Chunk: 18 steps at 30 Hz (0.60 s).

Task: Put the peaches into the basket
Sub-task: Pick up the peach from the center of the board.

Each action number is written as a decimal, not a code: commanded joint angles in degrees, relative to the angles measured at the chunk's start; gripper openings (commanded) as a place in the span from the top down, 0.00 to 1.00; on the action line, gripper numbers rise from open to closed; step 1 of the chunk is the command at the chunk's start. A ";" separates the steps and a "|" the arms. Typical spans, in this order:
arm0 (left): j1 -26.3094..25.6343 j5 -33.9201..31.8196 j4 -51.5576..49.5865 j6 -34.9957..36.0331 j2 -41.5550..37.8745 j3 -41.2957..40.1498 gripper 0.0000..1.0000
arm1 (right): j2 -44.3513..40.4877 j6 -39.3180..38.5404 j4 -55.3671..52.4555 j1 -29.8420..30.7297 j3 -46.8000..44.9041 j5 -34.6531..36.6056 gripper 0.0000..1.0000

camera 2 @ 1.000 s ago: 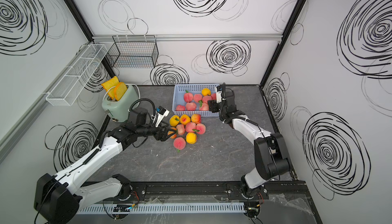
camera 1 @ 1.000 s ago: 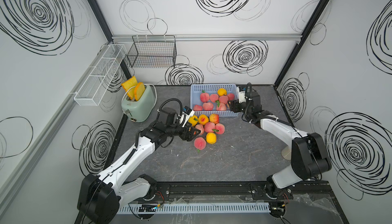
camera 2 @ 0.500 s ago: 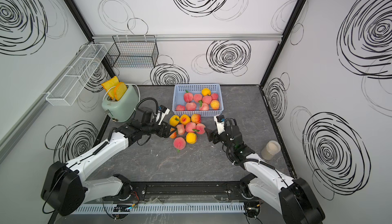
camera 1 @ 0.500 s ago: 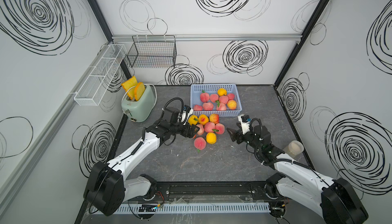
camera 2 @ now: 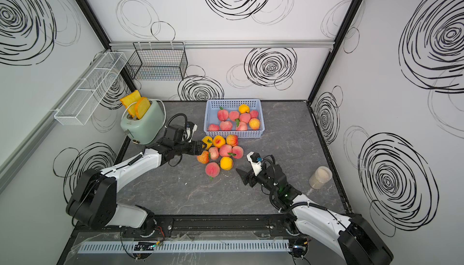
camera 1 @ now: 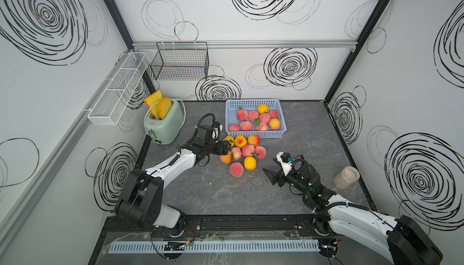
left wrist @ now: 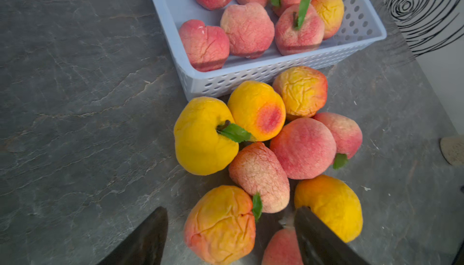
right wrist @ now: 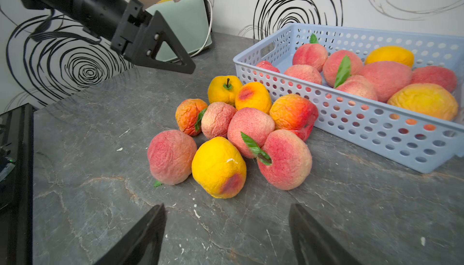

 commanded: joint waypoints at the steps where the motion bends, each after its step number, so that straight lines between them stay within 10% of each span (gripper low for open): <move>1: 0.49 -1.80 5.09 -1.61 2.37 2.27 0.16 | 0.66 -2.73 2.89 1.85 1.57 0.31 0.20; 18: 1.14 -1.52 10.88 -3.36 13.76 7.40 0.16 | 3.46 -6.20 3.17 7.32 3.05 2.28 0.20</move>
